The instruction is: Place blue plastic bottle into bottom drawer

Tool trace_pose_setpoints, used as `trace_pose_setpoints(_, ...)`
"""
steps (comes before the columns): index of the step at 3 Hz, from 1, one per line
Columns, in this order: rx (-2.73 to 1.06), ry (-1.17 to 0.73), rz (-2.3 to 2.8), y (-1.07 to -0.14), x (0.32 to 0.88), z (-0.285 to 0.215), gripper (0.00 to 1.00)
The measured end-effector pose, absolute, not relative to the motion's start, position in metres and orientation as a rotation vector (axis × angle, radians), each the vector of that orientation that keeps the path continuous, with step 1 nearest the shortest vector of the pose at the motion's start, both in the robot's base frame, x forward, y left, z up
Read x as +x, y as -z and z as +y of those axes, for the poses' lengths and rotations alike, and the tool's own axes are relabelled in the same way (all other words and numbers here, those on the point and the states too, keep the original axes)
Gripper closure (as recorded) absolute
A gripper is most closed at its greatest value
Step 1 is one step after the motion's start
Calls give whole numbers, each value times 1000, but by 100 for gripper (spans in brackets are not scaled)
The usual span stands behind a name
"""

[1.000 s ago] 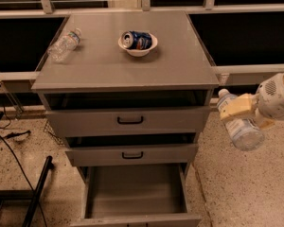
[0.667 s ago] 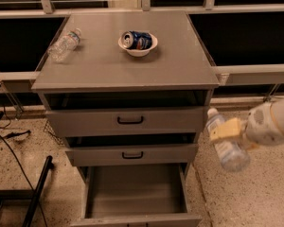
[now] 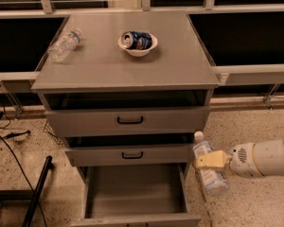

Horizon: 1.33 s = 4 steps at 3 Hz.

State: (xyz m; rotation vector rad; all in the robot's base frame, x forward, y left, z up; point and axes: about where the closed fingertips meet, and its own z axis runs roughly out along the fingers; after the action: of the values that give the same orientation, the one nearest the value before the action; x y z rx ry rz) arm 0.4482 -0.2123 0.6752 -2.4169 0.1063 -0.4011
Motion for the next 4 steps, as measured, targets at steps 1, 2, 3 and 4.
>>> trace_pose_setpoints(1,-2422,404,90,-671,448,-210,100)
trace_pose_setpoints(2,-2436,415,39,-657,449,-204,100)
trace_pose_setpoints(3,-2463,440,-55,-617,458,-192,100)
trace_pose_setpoints(4,-2481,473,-77,-587,470,-190,100)
